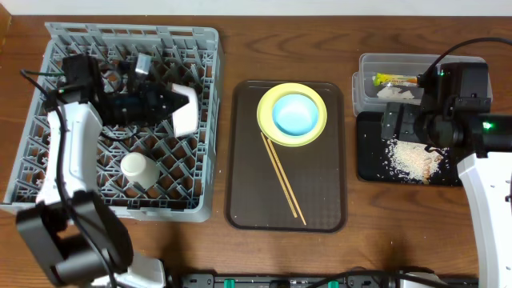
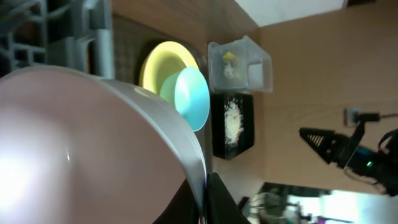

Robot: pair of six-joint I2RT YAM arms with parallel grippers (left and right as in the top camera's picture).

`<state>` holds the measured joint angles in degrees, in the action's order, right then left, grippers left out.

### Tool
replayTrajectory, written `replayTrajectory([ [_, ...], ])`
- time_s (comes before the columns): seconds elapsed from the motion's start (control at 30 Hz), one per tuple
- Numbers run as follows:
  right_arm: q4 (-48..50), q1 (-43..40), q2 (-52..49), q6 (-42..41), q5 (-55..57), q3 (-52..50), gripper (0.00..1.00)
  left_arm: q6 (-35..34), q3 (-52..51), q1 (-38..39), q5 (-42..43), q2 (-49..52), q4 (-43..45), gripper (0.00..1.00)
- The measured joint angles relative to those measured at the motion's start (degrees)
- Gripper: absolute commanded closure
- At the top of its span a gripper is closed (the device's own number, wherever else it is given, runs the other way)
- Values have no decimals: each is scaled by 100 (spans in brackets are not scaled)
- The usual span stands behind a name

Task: Sort waste into correct bins and load items into the dishwasher
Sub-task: 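Carry the white-pink bowl with the left gripper into the rack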

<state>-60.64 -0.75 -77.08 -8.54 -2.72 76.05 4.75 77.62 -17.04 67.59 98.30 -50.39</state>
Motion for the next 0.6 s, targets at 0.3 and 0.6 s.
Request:
replayTrajectory([
  [0.3, -26, 0, 0, 0, 0, 0, 1, 0, 0, -678, 483, 522, -57, 92],
  [0.6, -26, 0, 0, 0, 0, 0, 1, -2, 13, -1215, -337, 667, -254, 58],
])
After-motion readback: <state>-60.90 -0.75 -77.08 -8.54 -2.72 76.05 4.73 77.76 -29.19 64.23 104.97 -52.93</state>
